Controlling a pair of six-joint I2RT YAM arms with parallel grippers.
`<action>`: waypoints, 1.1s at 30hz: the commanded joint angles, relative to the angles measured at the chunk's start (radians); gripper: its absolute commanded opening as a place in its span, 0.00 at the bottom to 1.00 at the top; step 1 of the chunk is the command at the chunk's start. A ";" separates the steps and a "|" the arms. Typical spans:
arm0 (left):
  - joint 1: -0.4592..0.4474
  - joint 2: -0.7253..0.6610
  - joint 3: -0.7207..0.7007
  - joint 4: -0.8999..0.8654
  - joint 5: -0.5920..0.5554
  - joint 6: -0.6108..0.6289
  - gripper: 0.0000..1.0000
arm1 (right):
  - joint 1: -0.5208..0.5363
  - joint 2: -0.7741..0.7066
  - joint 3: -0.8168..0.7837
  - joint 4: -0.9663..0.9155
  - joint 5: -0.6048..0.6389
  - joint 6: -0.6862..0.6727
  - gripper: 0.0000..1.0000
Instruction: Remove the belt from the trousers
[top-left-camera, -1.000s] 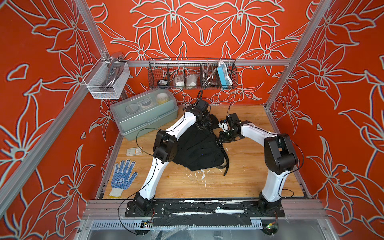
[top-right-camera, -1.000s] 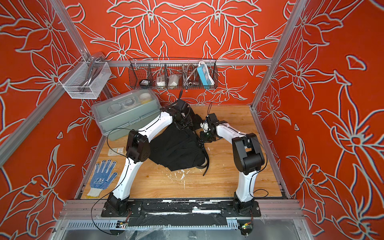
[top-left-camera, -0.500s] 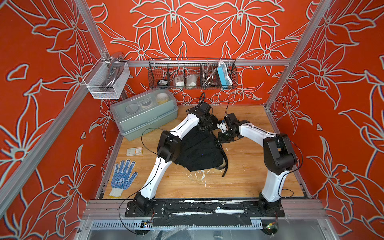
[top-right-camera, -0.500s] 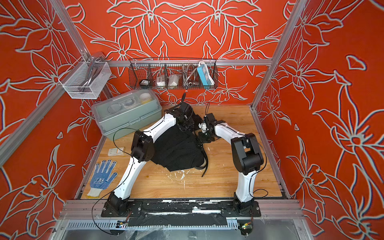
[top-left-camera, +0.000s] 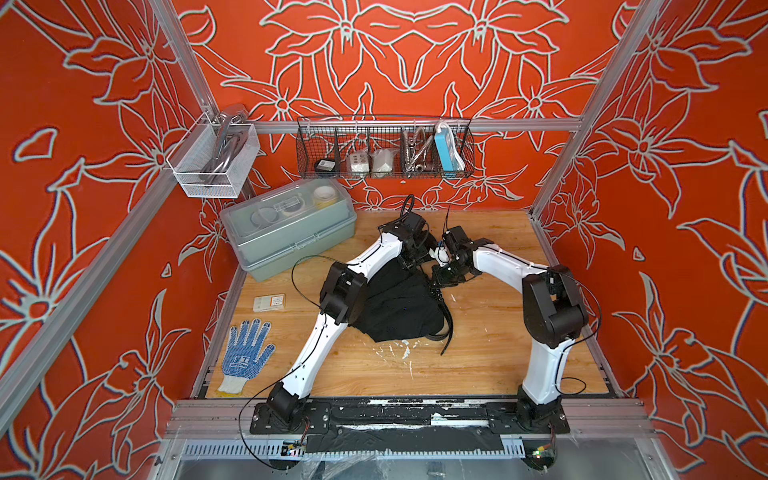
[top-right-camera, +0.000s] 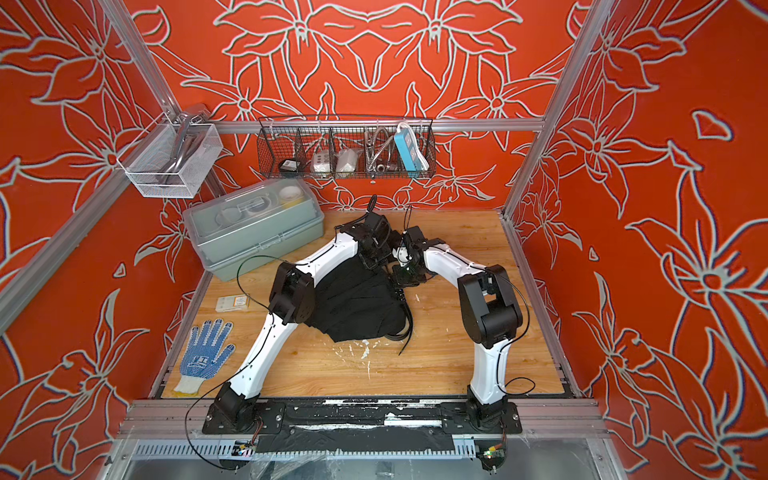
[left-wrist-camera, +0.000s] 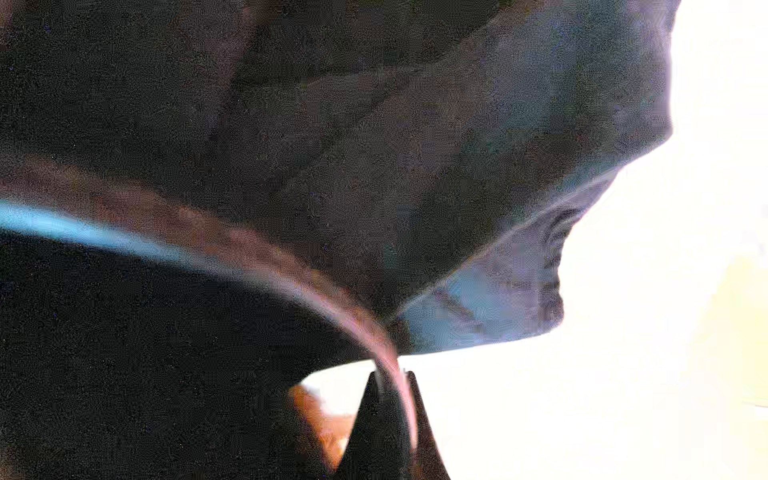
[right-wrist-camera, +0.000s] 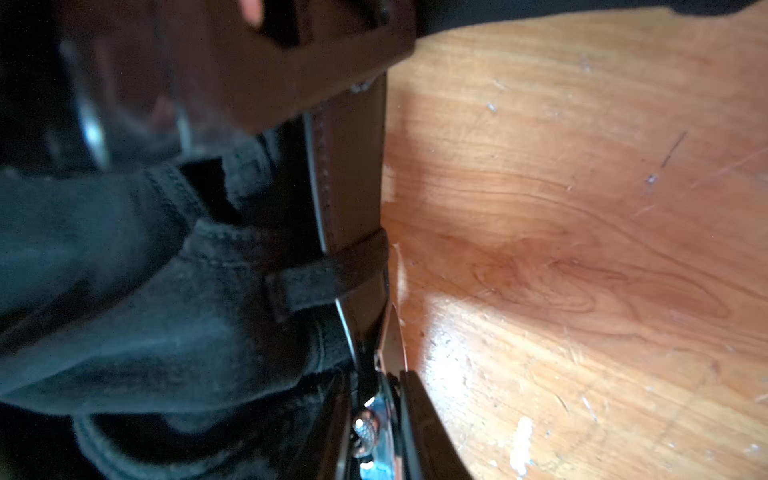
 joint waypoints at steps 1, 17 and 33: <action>0.006 -0.068 -0.084 -0.017 0.029 0.010 0.00 | -0.016 -0.053 0.005 0.011 -0.004 -0.020 0.28; 0.012 -0.126 -0.166 0.046 0.026 -0.011 0.00 | -0.016 -0.040 -0.010 0.026 -0.062 0.004 0.28; 0.018 -0.118 -0.149 0.044 0.031 -0.016 0.00 | -0.011 -0.009 -0.031 0.025 -0.054 0.007 0.26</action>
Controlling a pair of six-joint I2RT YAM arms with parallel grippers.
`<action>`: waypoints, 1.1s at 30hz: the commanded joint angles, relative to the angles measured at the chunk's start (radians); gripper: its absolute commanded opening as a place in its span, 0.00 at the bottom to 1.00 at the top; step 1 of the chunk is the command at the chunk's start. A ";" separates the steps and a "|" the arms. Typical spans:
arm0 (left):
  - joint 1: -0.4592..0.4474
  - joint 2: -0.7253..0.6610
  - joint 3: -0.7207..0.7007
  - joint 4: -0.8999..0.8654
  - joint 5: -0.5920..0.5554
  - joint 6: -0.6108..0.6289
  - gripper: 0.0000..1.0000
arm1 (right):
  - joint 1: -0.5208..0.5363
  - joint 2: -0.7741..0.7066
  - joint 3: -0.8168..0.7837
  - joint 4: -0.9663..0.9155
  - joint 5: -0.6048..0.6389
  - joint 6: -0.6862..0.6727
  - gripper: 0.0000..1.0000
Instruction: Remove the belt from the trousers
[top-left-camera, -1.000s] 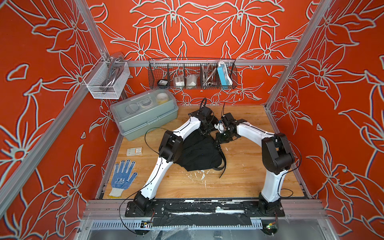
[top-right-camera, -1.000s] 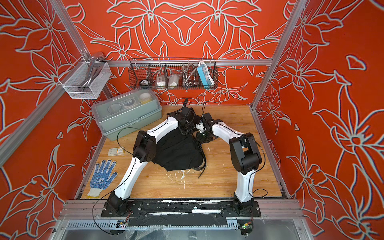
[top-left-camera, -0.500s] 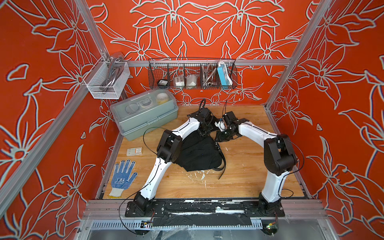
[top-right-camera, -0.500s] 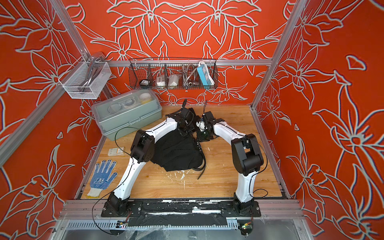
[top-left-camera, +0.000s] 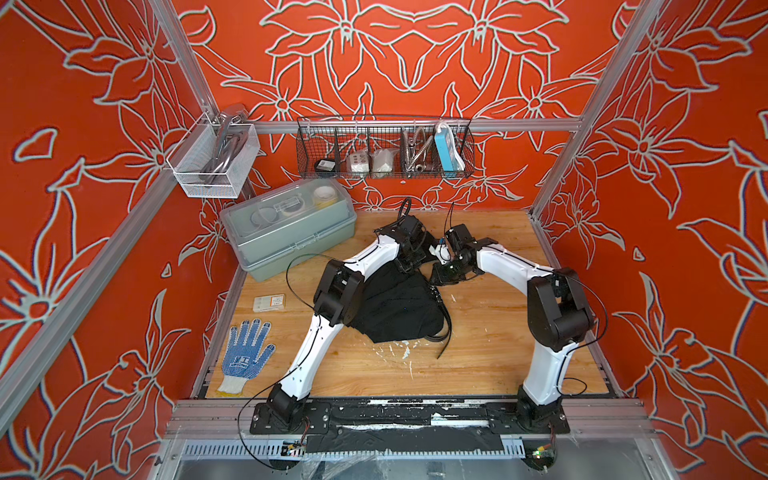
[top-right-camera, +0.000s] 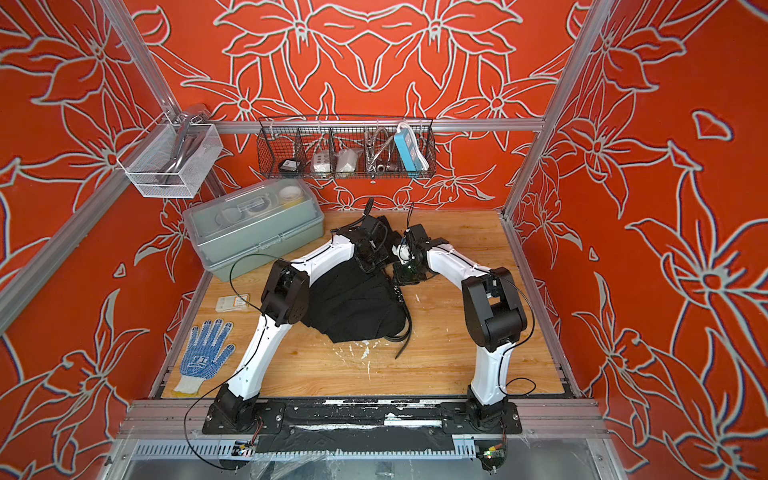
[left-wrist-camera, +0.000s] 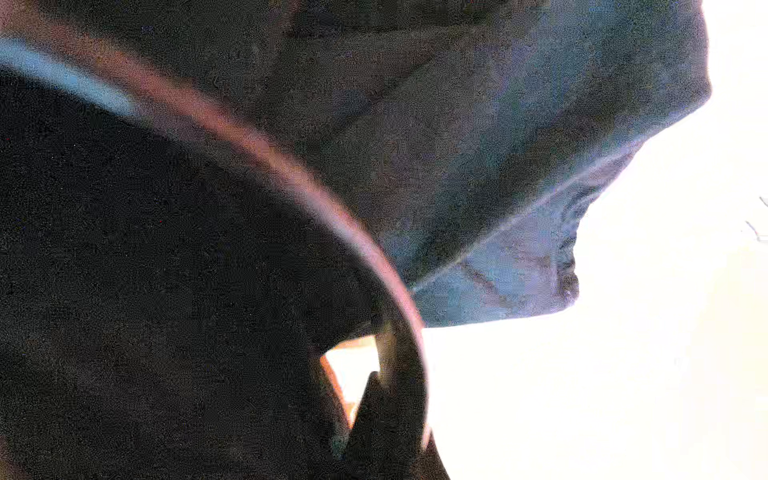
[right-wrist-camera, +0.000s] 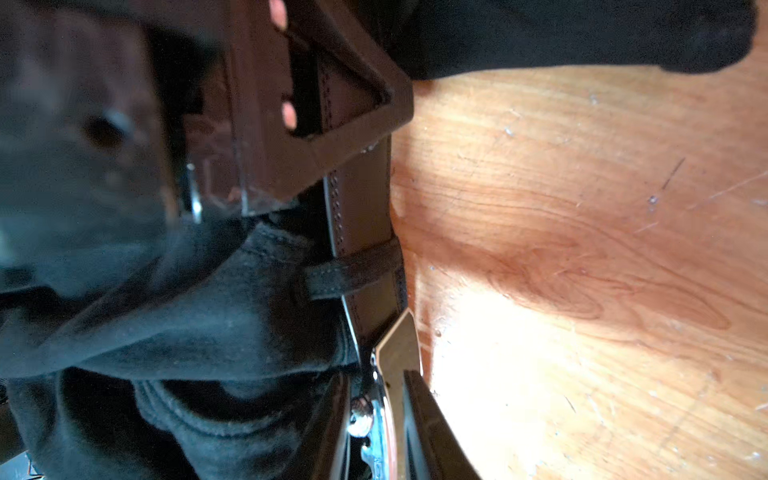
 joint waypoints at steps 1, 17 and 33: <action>0.012 -0.037 0.007 -0.046 0.012 -0.006 0.00 | 0.001 0.019 -0.015 -0.001 0.001 0.008 0.26; 0.015 -0.018 0.049 -0.059 0.019 -0.010 0.00 | 0.006 0.059 0.000 0.009 -0.007 0.018 0.22; 0.016 -0.018 0.085 -0.071 0.040 -0.010 0.00 | 0.005 0.081 0.021 -0.012 0.006 0.020 0.00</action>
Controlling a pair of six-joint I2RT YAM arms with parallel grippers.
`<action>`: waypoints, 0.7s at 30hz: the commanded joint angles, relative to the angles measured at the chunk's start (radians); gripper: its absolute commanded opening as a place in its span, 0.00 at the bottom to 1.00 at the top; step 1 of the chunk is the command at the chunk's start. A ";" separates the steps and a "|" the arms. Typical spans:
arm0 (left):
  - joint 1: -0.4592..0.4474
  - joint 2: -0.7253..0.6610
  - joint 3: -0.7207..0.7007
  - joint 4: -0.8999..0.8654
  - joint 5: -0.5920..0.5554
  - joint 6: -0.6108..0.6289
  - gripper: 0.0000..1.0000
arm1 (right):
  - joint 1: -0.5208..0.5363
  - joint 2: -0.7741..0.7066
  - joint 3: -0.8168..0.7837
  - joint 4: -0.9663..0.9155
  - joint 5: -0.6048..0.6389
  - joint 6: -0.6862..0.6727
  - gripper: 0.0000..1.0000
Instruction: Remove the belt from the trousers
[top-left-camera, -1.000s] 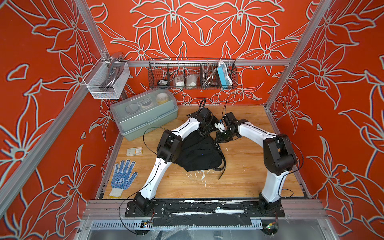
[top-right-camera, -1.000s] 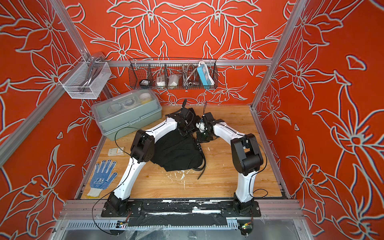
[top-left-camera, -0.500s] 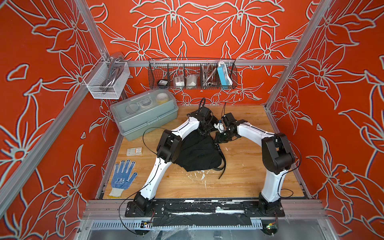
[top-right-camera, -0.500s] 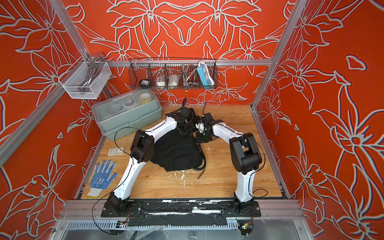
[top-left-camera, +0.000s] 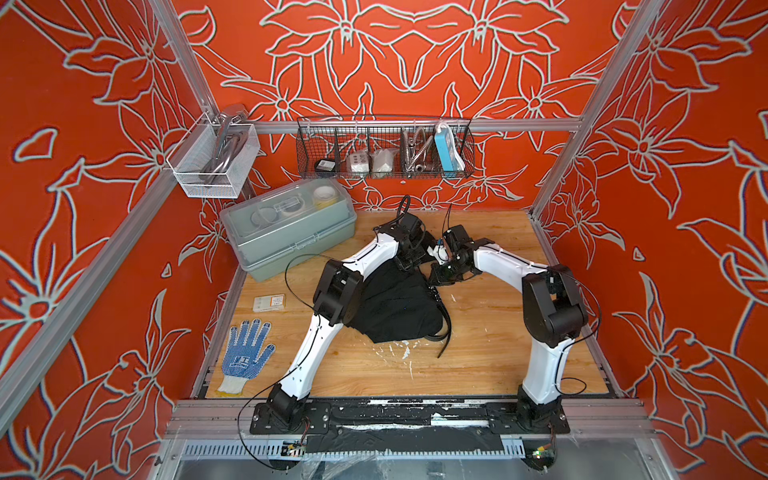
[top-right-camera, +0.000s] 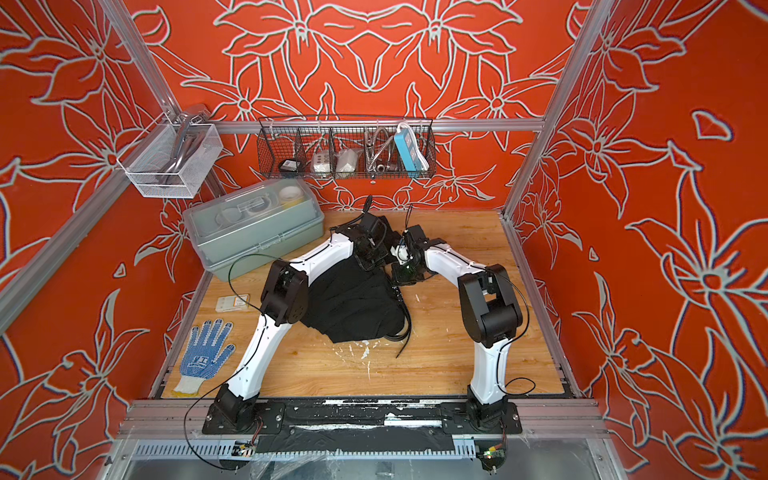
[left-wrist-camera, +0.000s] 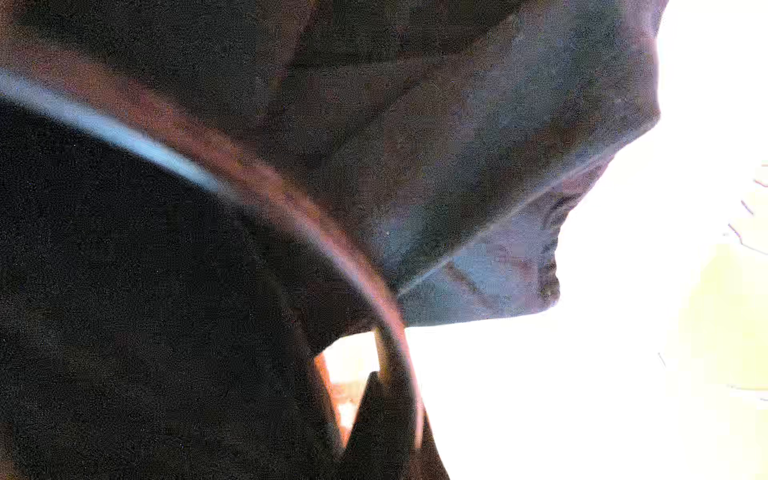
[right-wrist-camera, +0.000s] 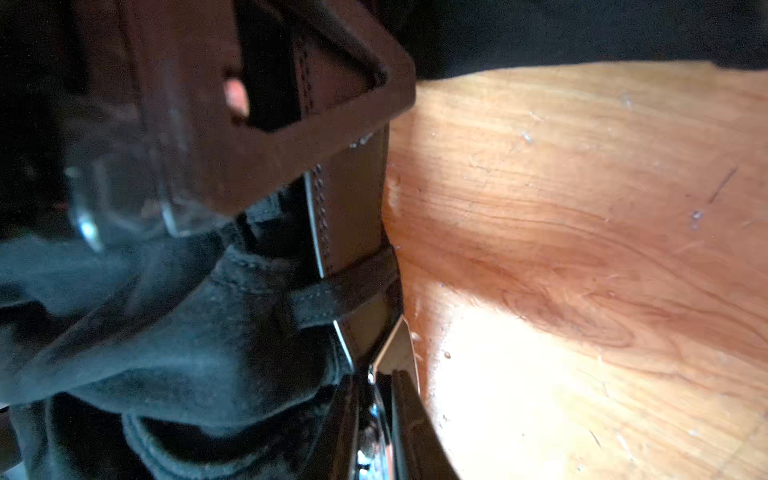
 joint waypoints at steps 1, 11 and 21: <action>0.011 -0.020 0.062 -0.045 0.051 -0.012 0.00 | 0.002 0.043 0.005 -0.036 0.038 0.004 0.00; 0.024 -0.161 0.193 -0.023 0.180 -0.090 0.00 | -0.028 0.092 -0.006 -0.106 0.101 0.016 0.00; 0.088 -0.361 0.146 0.141 0.251 -0.254 0.00 | -0.063 0.083 -0.059 -0.122 0.146 0.004 0.00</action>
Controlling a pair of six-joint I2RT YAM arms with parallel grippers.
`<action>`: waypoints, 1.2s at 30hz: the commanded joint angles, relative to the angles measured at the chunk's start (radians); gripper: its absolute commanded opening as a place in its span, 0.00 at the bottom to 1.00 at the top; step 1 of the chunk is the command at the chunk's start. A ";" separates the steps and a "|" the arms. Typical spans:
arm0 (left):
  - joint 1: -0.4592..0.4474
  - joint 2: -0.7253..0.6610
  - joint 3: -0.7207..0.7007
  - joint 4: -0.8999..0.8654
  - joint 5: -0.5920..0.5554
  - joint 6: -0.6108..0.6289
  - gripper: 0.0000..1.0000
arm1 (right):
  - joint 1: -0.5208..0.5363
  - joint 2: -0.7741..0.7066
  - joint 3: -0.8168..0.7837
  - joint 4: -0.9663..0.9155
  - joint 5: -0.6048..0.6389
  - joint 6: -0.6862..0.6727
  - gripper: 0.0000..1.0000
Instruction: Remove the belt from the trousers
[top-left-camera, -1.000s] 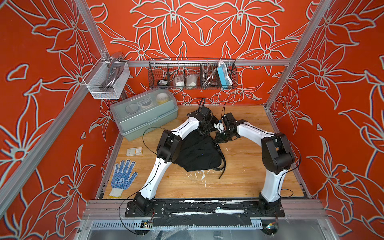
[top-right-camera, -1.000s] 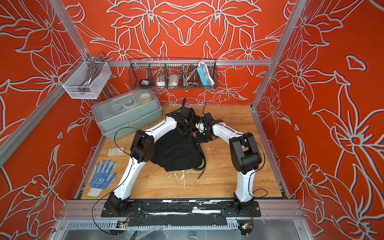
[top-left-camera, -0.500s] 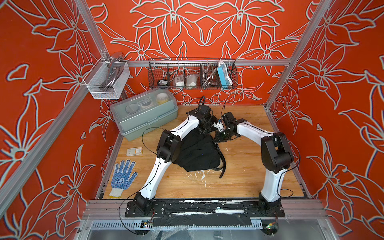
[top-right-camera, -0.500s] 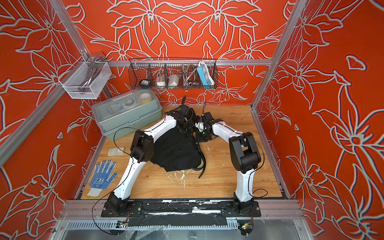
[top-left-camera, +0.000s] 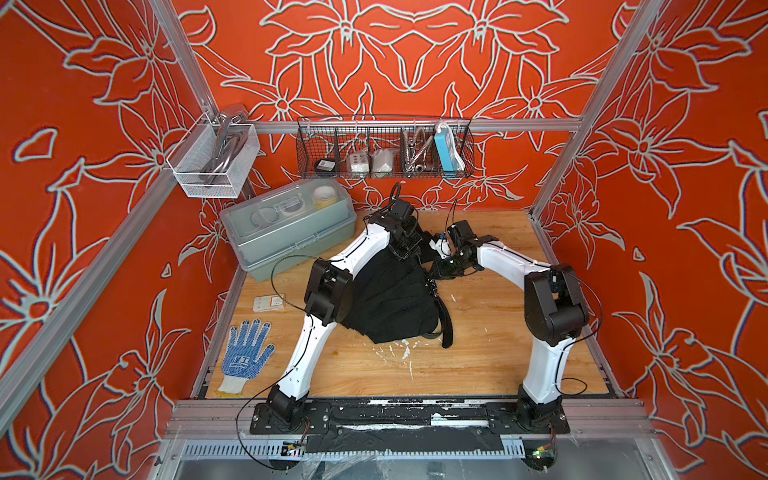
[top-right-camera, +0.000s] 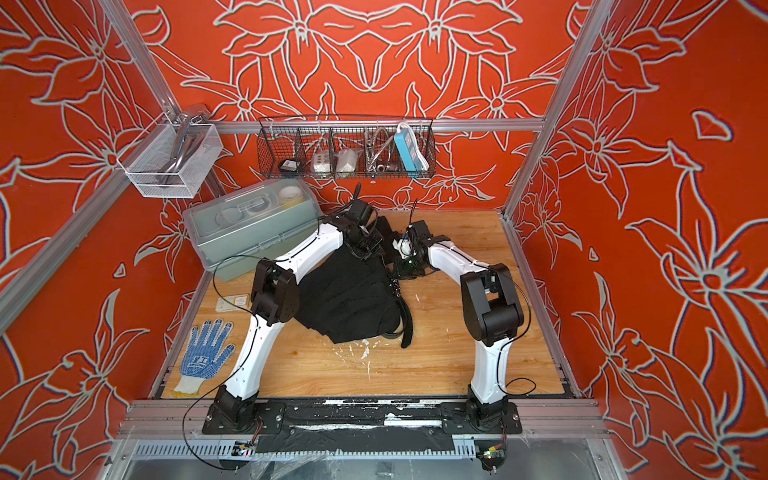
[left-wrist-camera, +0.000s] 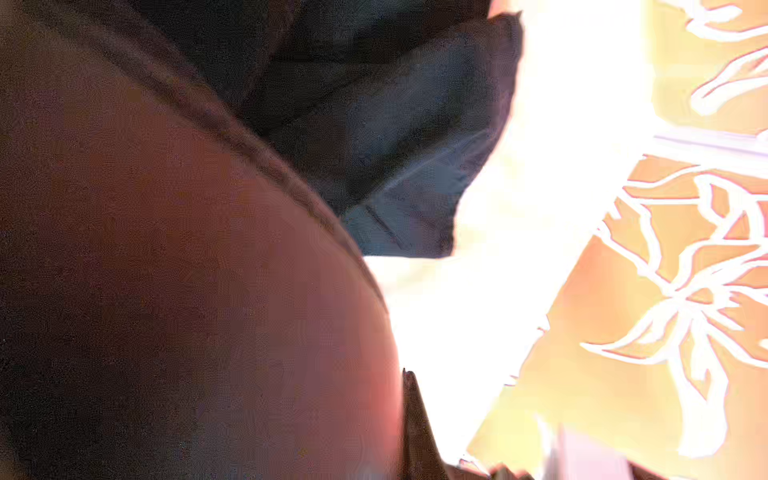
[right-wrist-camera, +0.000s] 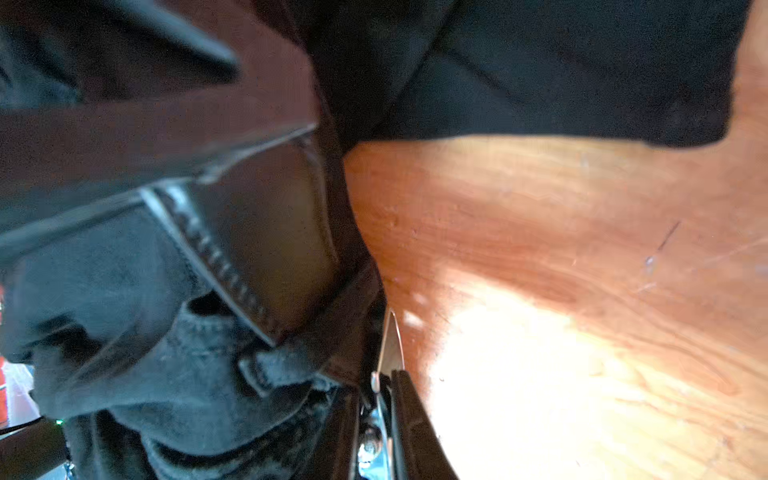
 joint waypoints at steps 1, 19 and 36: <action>0.046 -0.280 0.116 0.184 0.099 -0.085 0.00 | -0.023 0.077 -0.088 -0.152 0.173 -0.002 0.00; 0.339 -0.740 -0.356 0.356 -0.117 -0.011 0.00 | -0.042 0.060 -0.131 -0.154 0.189 -0.009 0.00; 0.415 -0.820 -0.680 0.490 -0.066 -0.087 0.08 | -0.046 0.059 -0.103 -0.166 0.181 -0.018 0.00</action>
